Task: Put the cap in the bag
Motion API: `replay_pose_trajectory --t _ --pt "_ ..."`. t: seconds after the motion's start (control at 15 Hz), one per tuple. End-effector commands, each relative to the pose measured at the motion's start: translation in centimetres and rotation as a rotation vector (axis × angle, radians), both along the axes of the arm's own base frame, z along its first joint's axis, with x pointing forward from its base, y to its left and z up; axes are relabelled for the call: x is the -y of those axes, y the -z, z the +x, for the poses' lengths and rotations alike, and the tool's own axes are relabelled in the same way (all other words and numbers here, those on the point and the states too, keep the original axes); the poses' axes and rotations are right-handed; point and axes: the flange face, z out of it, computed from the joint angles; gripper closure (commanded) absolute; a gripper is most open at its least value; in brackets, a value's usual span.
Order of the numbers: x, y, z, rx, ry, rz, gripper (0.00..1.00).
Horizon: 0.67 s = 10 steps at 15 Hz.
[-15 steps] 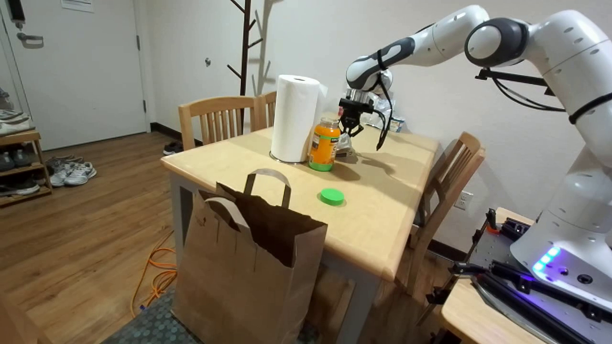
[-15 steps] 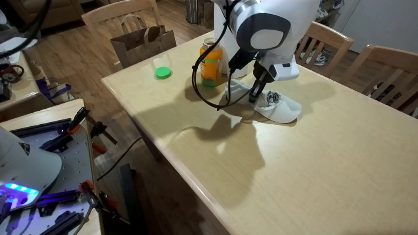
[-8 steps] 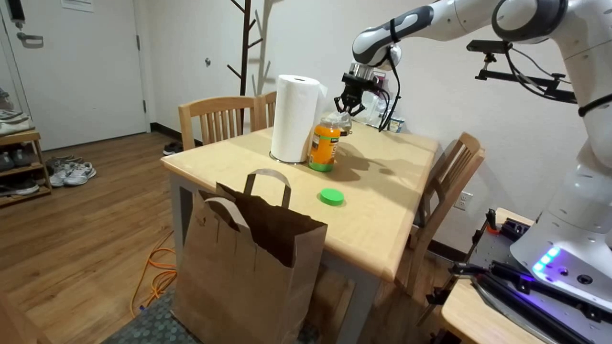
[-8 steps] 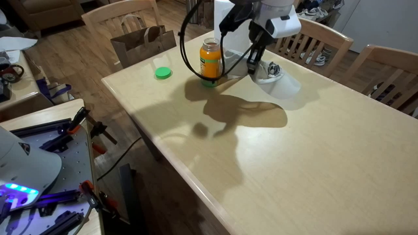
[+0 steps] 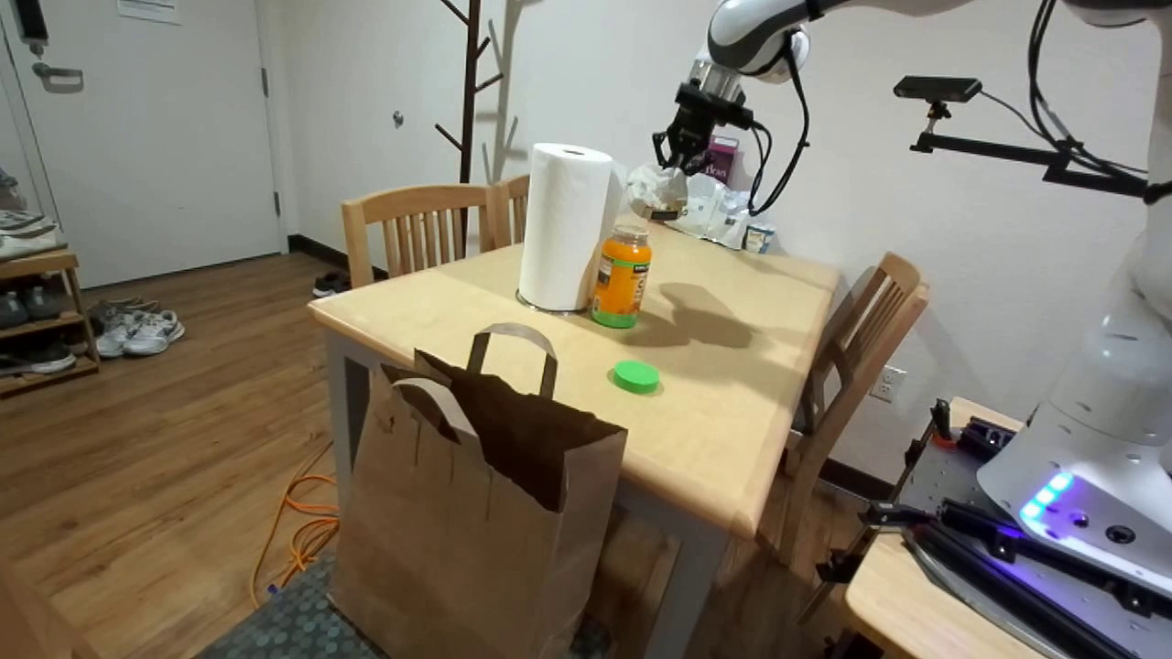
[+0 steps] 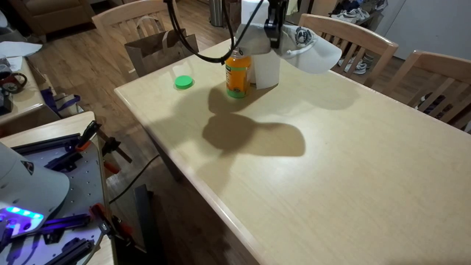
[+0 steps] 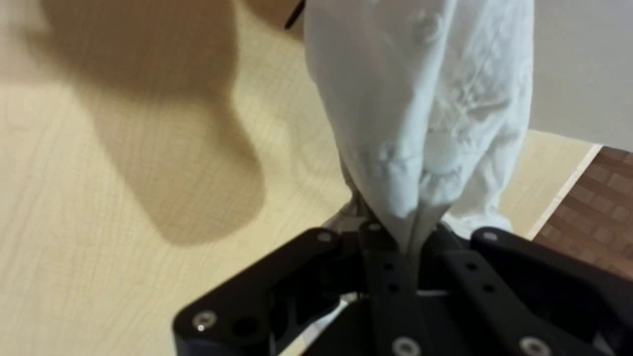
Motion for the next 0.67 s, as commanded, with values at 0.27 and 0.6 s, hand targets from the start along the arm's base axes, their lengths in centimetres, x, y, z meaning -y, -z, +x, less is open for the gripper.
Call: replay_pose_trajectory --t 0.27,0.6 --pt "-9.6 -6.4 -8.1 0.117 -0.103 -0.119 0.92" --pt "-17.0 -9.5 -13.8 0.152 -0.218 -0.159 0.94"
